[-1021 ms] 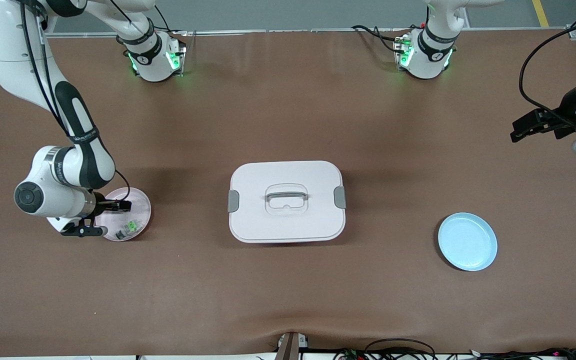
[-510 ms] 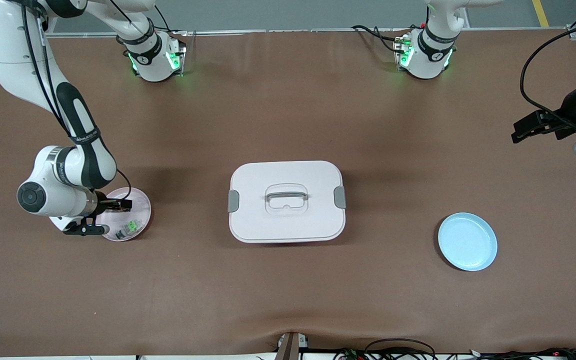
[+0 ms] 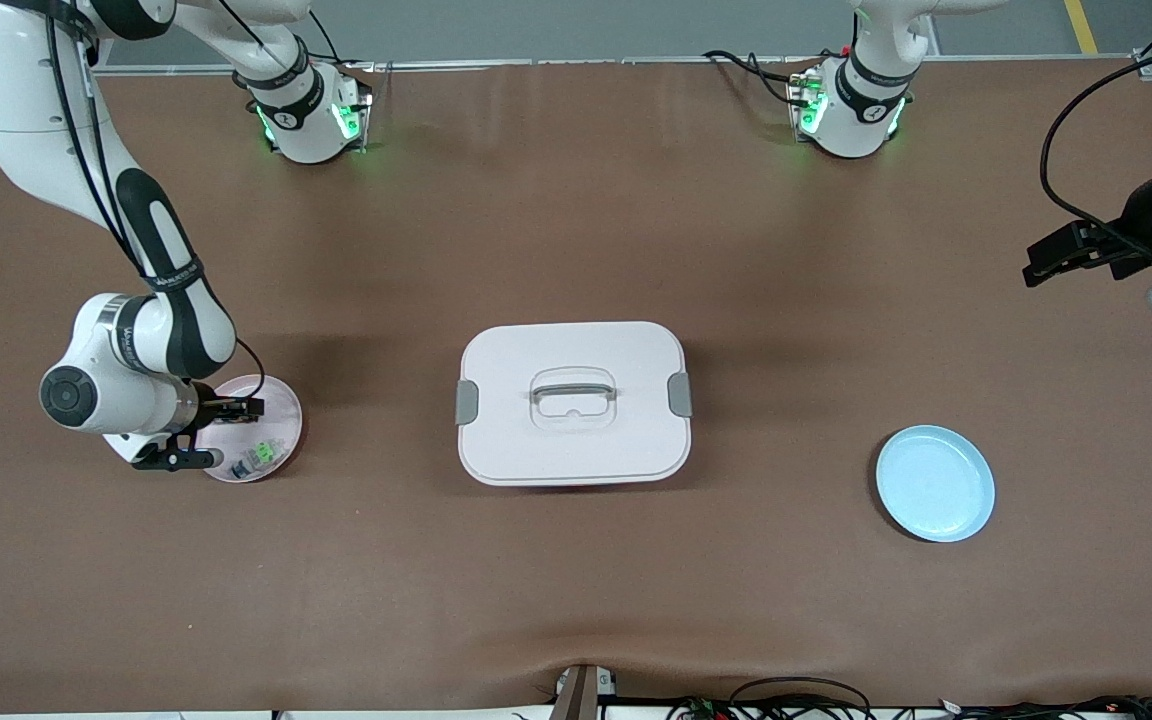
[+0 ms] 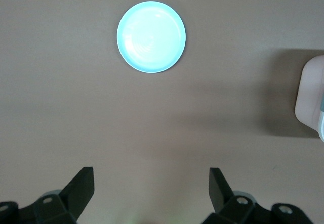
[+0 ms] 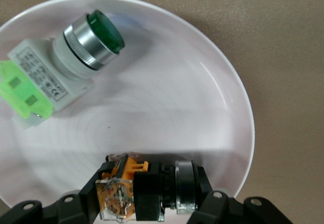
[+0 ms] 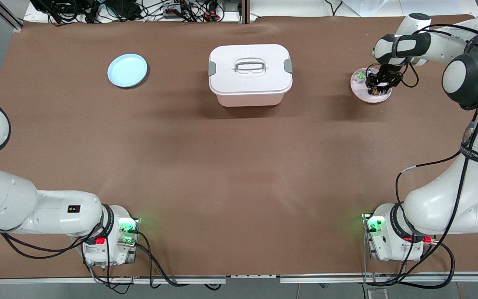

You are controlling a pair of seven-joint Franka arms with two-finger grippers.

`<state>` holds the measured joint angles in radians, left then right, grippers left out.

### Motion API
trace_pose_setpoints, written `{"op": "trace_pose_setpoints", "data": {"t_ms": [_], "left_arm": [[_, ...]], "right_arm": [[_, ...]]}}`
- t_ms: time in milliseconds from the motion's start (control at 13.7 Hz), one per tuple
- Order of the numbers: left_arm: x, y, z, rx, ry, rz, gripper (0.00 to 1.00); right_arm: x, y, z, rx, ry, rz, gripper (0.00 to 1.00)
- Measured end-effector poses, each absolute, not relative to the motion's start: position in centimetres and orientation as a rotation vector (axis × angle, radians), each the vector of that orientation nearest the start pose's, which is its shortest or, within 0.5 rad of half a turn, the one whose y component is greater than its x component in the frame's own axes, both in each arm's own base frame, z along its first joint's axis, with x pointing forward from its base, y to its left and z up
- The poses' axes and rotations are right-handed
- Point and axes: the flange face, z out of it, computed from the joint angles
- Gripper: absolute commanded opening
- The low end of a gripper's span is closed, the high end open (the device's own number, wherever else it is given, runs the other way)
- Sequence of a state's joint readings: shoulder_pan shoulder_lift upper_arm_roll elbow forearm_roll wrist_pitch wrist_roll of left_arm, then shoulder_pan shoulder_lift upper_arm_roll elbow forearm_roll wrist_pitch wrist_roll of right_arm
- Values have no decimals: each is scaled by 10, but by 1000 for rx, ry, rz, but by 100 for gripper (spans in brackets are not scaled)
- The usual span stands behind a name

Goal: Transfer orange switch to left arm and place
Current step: 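Lower the right gripper and grasp the black-and-orange switch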

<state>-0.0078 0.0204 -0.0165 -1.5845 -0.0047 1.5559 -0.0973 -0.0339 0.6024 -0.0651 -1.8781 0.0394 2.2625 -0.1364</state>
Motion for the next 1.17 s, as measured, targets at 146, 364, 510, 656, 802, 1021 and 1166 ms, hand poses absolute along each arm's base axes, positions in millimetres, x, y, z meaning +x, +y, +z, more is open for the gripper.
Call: {"op": "trace_pose_setpoints", "data": {"t_ms": [146, 364, 510, 656, 802, 1021, 1166], "left_arm": [[558, -14, 605, -3141, -115, 77, 100], [558, -14, 605, -3141, -115, 78, 100], [558, -14, 605, -3141, -115, 78, 100], [558, -14, 605, -3141, -115, 79, 100], [558, -14, 605, -3141, -115, 79, 100], [558, -14, 605, -3141, -115, 79, 100], [558, -14, 605, -3141, -114, 78, 100]], "right_arm": [[608, -58, 172, -3098, -8, 338, 0], [609, -55, 176, -3028, 63, 375, 0], [616, -51, 189, -2972, 98, 420, 0], [625, -46, 211, -2909, 127, 448, 0], [632, -37, 238, -2812, 167, 459, 0], [634, -21, 269, -2665, 210, 462, 0], [633, -13, 281, -2616, 216, 466, 0]]}}
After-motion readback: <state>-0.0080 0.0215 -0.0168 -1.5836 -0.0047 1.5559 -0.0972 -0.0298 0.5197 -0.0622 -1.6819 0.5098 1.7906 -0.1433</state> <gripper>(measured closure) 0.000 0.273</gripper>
